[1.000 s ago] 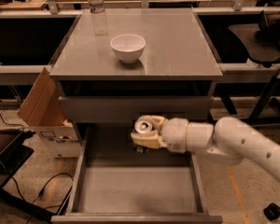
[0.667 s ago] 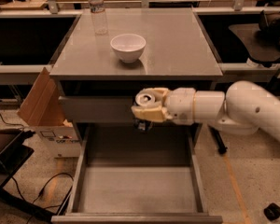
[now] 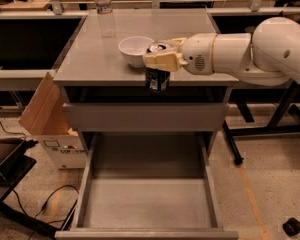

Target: Pick pepsi can from middle drawer and place on counter

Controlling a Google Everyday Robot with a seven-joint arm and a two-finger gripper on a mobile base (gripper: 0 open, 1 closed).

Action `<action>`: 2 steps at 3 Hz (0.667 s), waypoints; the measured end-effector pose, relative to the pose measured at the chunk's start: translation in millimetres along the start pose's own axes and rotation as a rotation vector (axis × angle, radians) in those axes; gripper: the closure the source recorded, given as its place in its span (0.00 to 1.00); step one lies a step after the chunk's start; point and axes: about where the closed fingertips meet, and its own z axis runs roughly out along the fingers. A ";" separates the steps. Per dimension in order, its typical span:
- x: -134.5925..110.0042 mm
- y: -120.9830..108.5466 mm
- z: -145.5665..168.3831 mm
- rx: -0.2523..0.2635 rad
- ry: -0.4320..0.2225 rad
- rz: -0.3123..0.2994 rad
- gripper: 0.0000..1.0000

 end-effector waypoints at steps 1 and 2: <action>-12.2 -7.0 -0.5 0.004 0.005 -0.006 1.00; -43.0 -33.7 -2.2 0.028 0.015 -0.003 1.00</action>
Offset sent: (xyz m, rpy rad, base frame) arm 0.0928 -0.0419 0.1199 -0.0003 -0.0281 -0.1199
